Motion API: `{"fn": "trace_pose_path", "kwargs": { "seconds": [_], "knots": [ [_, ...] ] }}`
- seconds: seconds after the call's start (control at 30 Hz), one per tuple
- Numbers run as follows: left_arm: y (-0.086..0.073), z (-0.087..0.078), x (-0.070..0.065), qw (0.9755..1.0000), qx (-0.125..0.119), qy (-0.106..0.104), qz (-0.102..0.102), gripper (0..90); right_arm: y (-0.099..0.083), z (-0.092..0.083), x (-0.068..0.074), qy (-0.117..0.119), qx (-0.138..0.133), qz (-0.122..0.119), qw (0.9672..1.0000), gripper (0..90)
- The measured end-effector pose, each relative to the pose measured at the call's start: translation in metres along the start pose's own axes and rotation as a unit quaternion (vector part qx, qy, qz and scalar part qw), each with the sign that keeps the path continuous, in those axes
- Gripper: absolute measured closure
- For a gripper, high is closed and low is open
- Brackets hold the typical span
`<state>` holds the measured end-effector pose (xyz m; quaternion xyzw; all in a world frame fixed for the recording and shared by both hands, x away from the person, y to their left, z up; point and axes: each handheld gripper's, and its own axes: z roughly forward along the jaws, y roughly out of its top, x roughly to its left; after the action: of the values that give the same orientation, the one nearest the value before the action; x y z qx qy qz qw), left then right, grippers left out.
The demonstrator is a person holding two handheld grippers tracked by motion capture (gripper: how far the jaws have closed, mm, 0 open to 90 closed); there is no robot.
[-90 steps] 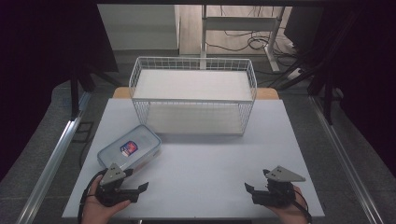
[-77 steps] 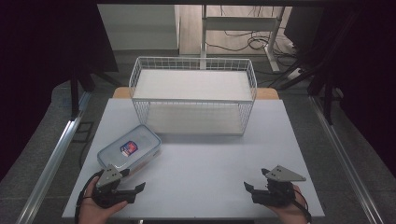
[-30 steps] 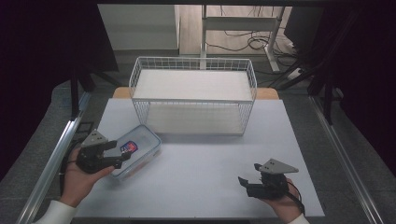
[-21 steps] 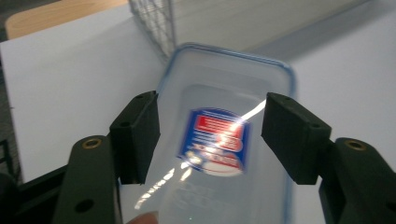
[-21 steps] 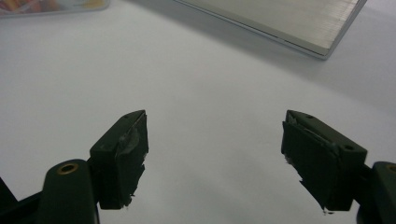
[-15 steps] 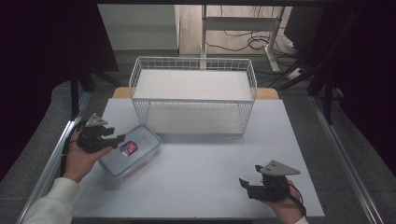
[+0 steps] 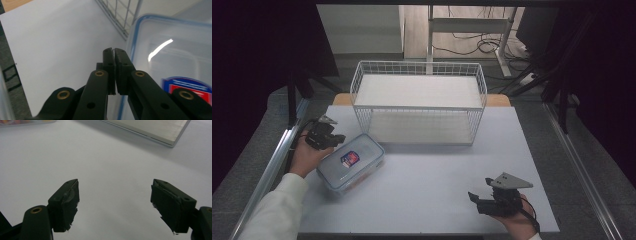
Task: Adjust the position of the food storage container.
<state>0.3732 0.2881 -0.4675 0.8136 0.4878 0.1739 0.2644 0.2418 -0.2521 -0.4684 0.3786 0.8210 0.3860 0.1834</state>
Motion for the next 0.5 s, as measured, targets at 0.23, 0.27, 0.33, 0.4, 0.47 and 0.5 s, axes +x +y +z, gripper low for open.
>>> {"fn": "trace_pose_path", "kwargs": {
  "seconds": [0.23, 0.27, 0.33, 0.4, 0.47, 0.5],
  "knots": [
    [0.002, 0.016, 0.005, 0.9997, 0.022, -0.004, 0.002, 90.0, 0.001, 0.002, -0.001, 0.001, 0.003, -0.001, 1.0, 22.9],
    [0.002, 0.019, 0.005, 0.9996, 0.026, -0.007, 0.003, 90.0, 0.001, 0.002, -0.001, 0.001, 0.003, -0.001, 1.0, 22.8],
    [0.002, 0.022, 0.002, 0.9995, 0.028, -0.011, 0.008, 90.0, 0.0, 0.003, -0.003, 0.0, 0.003, 0.0, 1.0, 22.9],
    [0.002, 0.022, 0.002, 0.9995, 0.028, -0.01, 0.006, 90.0, 0.001, 0.003, -0.004, 0.0, 0.002, 0.002, 1.0, 22.9],
    [0.002, 0.022, 0.002, 0.9996, 0.027, -0.01, 0.004, 90.0, 0.001, 0.003, -0.004, -0.001, 0.001, 0.001, 1.0, 22.9],
    [0.002, 0.022, 0.002, 0.9996, 0.026, -0.011, 0.004, 90.0, 0.001, 0.003, -0.004, -0.001, 0.001, 0.0, 1.0, 22.9]
  ]
}}
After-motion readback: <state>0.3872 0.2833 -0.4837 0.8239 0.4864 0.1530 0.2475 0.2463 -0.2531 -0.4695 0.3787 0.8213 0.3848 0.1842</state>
